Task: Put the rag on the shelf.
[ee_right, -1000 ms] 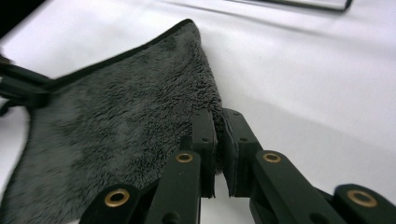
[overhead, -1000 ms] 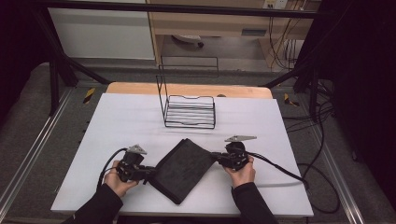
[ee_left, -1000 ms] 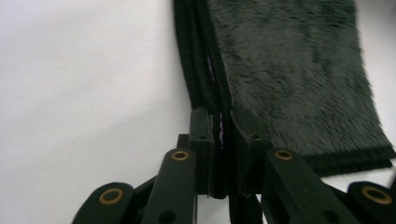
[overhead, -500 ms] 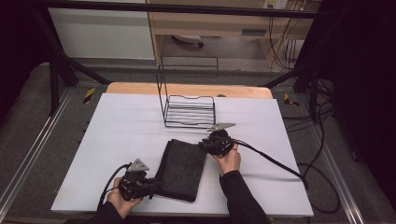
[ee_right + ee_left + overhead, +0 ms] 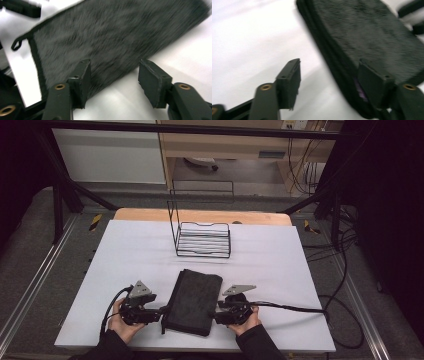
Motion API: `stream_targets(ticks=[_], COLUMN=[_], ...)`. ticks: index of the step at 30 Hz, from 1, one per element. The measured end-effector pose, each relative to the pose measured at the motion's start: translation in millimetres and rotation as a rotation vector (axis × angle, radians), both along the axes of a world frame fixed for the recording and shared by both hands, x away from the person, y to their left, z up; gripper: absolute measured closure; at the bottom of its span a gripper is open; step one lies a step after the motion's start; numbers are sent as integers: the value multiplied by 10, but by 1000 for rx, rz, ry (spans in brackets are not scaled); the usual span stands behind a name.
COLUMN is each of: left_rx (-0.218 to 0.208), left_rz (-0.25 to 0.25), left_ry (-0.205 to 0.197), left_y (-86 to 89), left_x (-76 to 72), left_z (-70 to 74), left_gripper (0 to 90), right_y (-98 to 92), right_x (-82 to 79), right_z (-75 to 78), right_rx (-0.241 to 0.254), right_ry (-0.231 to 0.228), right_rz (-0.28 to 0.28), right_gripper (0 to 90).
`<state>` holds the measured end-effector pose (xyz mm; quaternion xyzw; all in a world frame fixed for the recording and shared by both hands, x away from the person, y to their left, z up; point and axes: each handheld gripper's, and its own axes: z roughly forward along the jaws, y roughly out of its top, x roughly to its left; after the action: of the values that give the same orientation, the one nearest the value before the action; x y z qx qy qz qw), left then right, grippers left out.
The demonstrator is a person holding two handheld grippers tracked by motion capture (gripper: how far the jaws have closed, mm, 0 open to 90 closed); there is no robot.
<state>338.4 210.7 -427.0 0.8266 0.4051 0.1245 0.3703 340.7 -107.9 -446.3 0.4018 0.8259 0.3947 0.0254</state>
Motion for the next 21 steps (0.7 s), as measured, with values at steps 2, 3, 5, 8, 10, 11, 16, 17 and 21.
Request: stream_targets(ticks=[2,3,5,8,10,11,16,17,21], left_rx=[-12,-20,-20,-21,-19,-19,-30,-26,-30], left_rz=[15,22,28,34,40,41,37,35,26], left_ry=[5,4,4,6,9,13,9,10,10], left_y=[45,61,89,106,109,109,123,126,106], left_x=[20,28,46,63,66,65,50,49,45], left_z=[-6,-9,-11,-22,-32,-34,-21,-18,-13], left_gripper=[317,317,317,318,318,318,324,325,319], right_y=[37,51,60,70,61,61,-70,-116,-249], right_x=[-33,-45,-55,-64,-35,-35,42,60,122], right_z=[-43,-50,-55,-68,-36,-36,123,151,153], right_rx=[23,29,46,62,75,75,60,45,-8], right_ry=[25,32,48,63,77,77,73,70,71], right_rz=[-13,-26,-41,-47,-40,-40,-21,-21,-11], right_gripper=[528,539,604,728,827,827,843,842,834])
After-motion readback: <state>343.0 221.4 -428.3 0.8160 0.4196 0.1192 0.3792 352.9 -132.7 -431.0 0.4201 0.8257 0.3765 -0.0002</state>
